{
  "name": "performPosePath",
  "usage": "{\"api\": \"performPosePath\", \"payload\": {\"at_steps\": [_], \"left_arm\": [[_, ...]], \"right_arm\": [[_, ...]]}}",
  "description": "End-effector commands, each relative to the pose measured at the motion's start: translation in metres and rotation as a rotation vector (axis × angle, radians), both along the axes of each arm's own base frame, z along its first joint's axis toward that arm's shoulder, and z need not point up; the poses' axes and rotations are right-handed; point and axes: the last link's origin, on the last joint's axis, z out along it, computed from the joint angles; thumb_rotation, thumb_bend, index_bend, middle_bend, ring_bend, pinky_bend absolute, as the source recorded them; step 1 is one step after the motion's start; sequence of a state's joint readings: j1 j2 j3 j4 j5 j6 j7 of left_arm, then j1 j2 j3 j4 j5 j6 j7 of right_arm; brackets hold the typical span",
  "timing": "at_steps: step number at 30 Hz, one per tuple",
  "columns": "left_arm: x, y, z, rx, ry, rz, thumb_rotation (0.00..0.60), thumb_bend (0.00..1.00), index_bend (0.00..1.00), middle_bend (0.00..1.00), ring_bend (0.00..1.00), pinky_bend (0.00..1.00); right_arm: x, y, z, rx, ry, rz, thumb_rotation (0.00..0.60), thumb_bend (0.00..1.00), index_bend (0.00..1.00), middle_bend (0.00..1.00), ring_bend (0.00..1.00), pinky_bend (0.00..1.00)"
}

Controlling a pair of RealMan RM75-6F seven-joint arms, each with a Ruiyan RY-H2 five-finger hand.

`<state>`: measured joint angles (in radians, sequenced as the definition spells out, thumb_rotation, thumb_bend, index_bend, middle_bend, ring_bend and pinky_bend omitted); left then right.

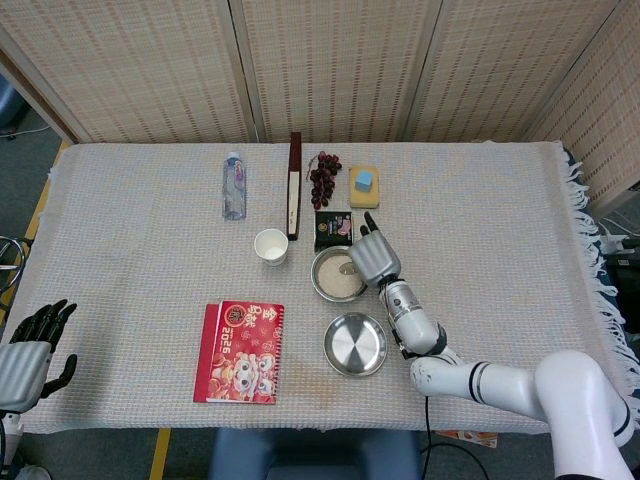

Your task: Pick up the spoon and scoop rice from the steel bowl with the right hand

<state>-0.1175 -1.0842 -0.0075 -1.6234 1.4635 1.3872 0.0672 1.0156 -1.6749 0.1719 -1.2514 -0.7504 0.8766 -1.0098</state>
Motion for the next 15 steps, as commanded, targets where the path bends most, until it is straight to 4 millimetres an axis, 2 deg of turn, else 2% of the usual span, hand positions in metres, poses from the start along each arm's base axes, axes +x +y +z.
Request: {"api": "performPosePath", "payload": {"at_steps": [1,8,15], "left_arm": [[0.0004,0.0002,-0.0001,-0.001,-0.001,-0.001,0.600,0.48,0.00,0.00,0.00,0.13],[-0.0002,0.0004,0.0003,0.000,-0.004,-0.001,0.600,0.48,0.00,0.00,0.00,0.13],[0.0002,-0.0007,0.0007,0.000,-0.005,-0.004,0.600,0.48,0.00,0.00,0.00,0.13]], "right_arm": [[0.0015,0.0009,-0.0047,0.013,-0.009,-0.004,0.600,0.33,0.95,0.59,0.19,0.00],[0.0056,0.0031,-0.0106,0.065,-0.103,-0.071,0.600,0.33,0.95,0.59,0.20,0.00],[0.0090,0.0031,-0.0072,0.126,-0.238,-0.182,0.600,0.33,0.95,0.59,0.20,0.00]]}}
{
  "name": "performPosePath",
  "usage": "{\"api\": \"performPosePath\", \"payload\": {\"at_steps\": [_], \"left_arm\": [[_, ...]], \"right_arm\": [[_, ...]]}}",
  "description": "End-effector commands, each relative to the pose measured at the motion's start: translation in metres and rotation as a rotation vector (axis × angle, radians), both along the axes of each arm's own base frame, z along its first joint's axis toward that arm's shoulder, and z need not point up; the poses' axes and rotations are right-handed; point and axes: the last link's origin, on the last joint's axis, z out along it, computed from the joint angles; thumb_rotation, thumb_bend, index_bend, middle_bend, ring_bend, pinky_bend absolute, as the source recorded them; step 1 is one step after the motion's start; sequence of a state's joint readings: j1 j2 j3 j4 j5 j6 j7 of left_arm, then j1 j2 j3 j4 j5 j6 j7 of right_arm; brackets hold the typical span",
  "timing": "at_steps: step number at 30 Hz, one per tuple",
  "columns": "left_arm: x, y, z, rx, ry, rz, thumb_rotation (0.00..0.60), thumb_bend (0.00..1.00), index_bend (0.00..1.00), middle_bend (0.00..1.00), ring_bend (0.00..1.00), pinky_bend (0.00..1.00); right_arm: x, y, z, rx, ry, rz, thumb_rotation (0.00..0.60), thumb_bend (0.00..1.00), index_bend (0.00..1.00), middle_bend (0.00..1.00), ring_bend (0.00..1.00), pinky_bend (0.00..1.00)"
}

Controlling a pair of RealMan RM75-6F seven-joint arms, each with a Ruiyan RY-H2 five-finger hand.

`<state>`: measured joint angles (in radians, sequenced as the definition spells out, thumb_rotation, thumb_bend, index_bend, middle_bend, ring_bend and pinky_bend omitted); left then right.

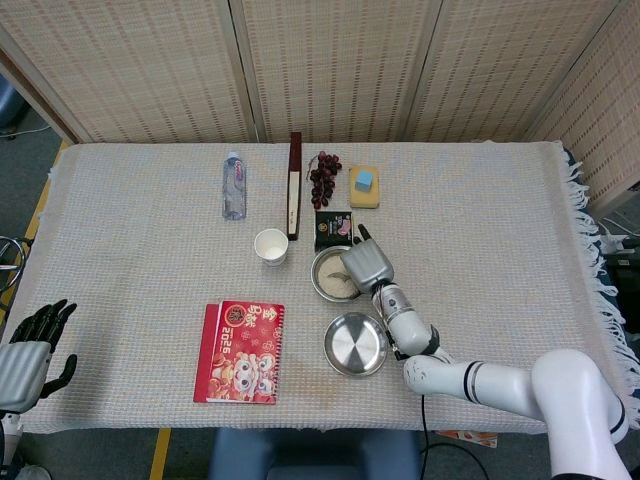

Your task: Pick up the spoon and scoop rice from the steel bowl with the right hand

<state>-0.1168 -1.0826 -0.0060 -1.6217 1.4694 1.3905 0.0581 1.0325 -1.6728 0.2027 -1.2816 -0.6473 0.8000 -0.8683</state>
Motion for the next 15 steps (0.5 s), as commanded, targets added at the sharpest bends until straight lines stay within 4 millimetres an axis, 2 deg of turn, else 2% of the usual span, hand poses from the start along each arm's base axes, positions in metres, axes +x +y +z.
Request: {"api": "performPosePath", "payload": {"at_steps": [1,9,15], "left_arm": [[0.000,0.000,0.000,0.001,0.000,0.000,0.600,0.48,0.00,0.00,0.00,0.13],[0.000,-0.001,0.001,0.004,-0.002,-0.001,0.600,0.48,0.00,0.00,0.00,0.13],[0.000,-0.001,0.000,0.000,0.000,-0.001,0.600,0.48,0.00,0.00,0.00,0.13]], "right_arm": [[0.002,-0.001,0.004,0.028,-0.069,-0.056,0.600,0.33,0.95,0.59,0.20,0.00],[-0.003,-0.008,0.018,0.043,-0.183,-0.161,0.600,0.33,0.95,0.59,0.20,0.00],[-0.019,-0.013,0.024,0.060,-0.228,-0.255,0.600,0.33,0.95,0.59,0.20,0.00]]}}
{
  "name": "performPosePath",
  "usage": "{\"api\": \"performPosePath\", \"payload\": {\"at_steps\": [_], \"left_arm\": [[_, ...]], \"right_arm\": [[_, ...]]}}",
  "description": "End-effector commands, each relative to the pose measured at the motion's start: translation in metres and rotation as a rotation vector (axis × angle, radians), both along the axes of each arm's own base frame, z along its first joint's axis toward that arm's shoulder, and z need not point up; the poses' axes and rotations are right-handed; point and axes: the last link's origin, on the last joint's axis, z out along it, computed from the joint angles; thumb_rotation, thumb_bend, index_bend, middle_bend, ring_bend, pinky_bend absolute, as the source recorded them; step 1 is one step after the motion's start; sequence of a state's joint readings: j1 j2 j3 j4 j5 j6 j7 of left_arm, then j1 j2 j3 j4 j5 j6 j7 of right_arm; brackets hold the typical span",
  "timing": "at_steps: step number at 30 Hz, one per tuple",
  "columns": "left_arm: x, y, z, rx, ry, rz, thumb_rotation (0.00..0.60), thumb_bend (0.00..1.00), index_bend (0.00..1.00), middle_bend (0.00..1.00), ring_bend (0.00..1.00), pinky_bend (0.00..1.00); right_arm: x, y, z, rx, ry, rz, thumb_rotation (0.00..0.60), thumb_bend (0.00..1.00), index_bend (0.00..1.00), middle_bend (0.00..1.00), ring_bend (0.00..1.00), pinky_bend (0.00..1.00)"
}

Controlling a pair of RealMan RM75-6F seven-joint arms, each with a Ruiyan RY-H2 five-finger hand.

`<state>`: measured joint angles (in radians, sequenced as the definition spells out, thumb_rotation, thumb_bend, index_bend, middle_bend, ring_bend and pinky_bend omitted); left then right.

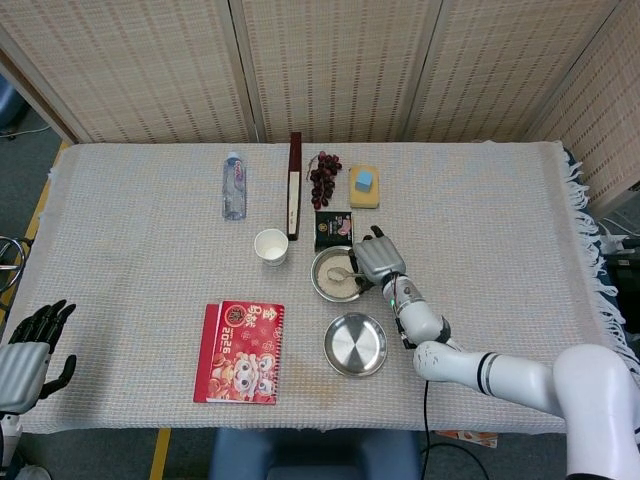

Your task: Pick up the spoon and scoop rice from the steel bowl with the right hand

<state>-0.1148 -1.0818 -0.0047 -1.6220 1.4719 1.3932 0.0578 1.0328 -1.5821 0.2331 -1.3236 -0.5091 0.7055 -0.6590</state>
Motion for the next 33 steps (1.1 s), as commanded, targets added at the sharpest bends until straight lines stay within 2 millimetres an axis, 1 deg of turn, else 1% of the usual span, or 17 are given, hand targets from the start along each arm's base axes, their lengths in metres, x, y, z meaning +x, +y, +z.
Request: {"api": "performPosePath", "payload": {"at_steps": [1,4,11,19,25,33], "left_arm": [[0.000,0.000,0.000,0.000,0.000,0.000,0.600,0.48,0.00,0.00,0.00,0.13],[0.000,0.000,0.000,0.001,0.001,0.000,0.600,0.48,0.00,0.00,0.00,0.13],[0.000,0.000,0.000,0.002,0.002,0.002,0.600,0.48,0.00,0.00,0.00,0.13],[-0.001,0.000,0.000,0.001,0.001,0.003,0.600,0.48,0.00,0.00,0.00,0.13],[-0.001,0.000,0.000,-0.001,-0.004,0.003,0.600,0.48,0.00,0.00,0.00,0.13],[-0.001,0.000,0.003,0.000,-0.013,0.004,0.600,0.48,0.00,0.00,0.00,0.13]], "right_arm": [[-0.010,-0.004,0.002,0.011,-0.009,-0.041,0.600,0.33,0.95,0.59,0.20,0.00],[-0.015,-0.006,0.001,0.018,-0.012,-0.063,0.600,0.33,0.95,0.59,0.20,0.00],[-0.015,-0.007,0.004,0.015,-0.021,-0.062,0.600,0.33,0.95,0.59,0.20,0.00],[-0.008,-0.009,0.020,-0.017,-0.066,-0.048,0.600,0.33,0.95,0.59,0.20,0.00],[0.009,-0.013,0.026,-0.034,-0.102,-0.024,0.600,0.33,0.95,0.59,0.20,0.00],[0.049,-0.022,0.025,-0.058,-0.153,0.023,0.600,0.33,0.95,0.59,0.20,0.00]]}}
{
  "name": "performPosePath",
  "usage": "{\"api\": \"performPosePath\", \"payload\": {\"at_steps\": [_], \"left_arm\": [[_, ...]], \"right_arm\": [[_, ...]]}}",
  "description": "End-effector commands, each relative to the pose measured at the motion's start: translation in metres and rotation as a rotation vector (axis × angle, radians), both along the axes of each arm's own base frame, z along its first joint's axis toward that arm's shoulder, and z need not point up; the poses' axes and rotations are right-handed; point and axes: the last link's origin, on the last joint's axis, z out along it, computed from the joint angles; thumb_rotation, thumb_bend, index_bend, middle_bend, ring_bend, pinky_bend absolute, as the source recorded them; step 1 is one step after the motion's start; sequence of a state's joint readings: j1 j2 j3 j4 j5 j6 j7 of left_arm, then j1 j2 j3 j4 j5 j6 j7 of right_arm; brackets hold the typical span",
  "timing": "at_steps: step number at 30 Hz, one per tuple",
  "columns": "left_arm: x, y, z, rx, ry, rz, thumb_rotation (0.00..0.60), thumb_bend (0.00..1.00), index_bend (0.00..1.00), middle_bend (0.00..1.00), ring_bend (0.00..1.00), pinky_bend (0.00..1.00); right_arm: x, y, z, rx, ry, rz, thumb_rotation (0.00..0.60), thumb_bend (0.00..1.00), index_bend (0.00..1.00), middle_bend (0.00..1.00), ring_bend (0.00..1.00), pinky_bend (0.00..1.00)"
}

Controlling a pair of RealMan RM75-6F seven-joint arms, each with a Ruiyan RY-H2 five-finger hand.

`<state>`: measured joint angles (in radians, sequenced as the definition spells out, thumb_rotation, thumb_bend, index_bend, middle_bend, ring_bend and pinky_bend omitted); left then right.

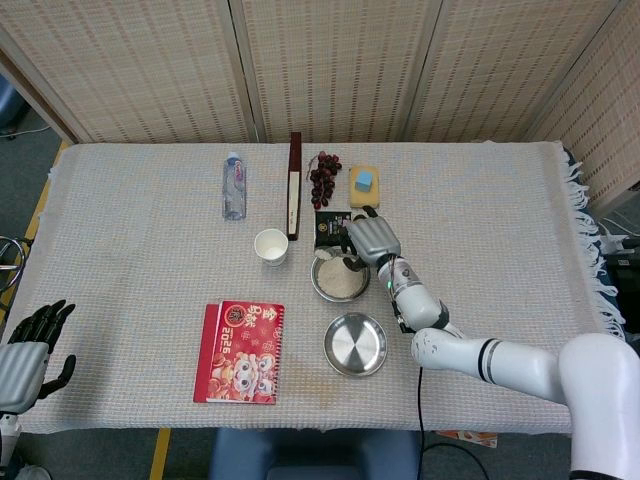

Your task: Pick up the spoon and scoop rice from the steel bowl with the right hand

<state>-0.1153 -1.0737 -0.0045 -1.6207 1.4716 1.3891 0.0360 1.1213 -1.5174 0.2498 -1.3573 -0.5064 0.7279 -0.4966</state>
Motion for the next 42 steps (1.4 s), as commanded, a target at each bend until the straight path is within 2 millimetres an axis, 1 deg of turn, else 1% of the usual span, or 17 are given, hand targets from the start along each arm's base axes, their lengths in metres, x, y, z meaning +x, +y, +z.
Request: {"api": "performPosePath", "payload": {"at_steps": [1,5,13,19,23,29,33,37,42], "left_arm": [[0.000,0.000,0.001,0.003,-0.002,0.000,0.600,0.48,0.00,0.00,0.00,0.13],[-0.001,-0.001,0.003,0.001,-0.010,-0.003,0.600,0.48,0.00,0.00,0.00,0.13],[-0.003,-0.001,0.007,-0.001,-0.026,0.001,0.600,0.48,0.00,0.00,0.00,0.13],[-0.005,0.001,0.010,-0.003,-0.035,0.006,0.600,0.48,0.00,0.00,0.00,0.13],[-0.006,0.001,0.010,-0.008,-0.040,0.006,0.600,0.48,0.00,0.00,0.00,0.13],[-0.007,0.000,0.012,-0.010,-0.044,0.009,0.600,0.48,0.00,0.00,0.00,0.13],[-0.009,0.000,0.012,-0.010,-0.043,0.014,0.600,0.48,0.00,0.00,0.00,0.13],[-0.008,-0.001,0.012,-0.008,-0.042,0.012,0.600,0.48,0.00,0.00,0.00,0.13],[-0.008,-0.004,0.013,-0.011,-0.041,0.005,0.600,0.48,0.00,0.00,0.00,0.13]], "right_arm": [[0.016,-0.003,-0.002,-0.011,-0.015,0.015,0.600,0.33,0.95,0.59,0.20,0.00],[0.033,-0.009,-0.008,-0.015,-0.023,0.019,0.600,0.33,0.95,0.59,0.20,0.00],[0.058,-0.024,-0.023,-0.043,0.004,0.016,0.600,0.33,0.95,0.59,0.20,0.00],[0.081,-0.029,-0.041,-0.060,0.041,0.047,0.600,0.33,0.95,0.59,0.21,0.01],[0.090,-0.029,-0.054,-0.069,0.087,0.074,0.600,0.33,0.95,0.59,0.21,0.01],[0.098,-0.027,-0.069,-0.111,0.174,0.136,0.600,0.33,0.95,0.59,0.21,0.01],[0.100,-0.024,-0.072,-0.167,0.255,0.203,0.600,0.33,0.95,0.59,0.21,0.01],[0.100,-0.019,-0.075,-0.230,0.365,0.291,0.600,0.33,0.95,0.60,0.21,0.01],[0.102,-0.010,-0.081,-0.309,0.527,0.440,0.600,0.33,0.95,0.60,0.21,0.01]]}}
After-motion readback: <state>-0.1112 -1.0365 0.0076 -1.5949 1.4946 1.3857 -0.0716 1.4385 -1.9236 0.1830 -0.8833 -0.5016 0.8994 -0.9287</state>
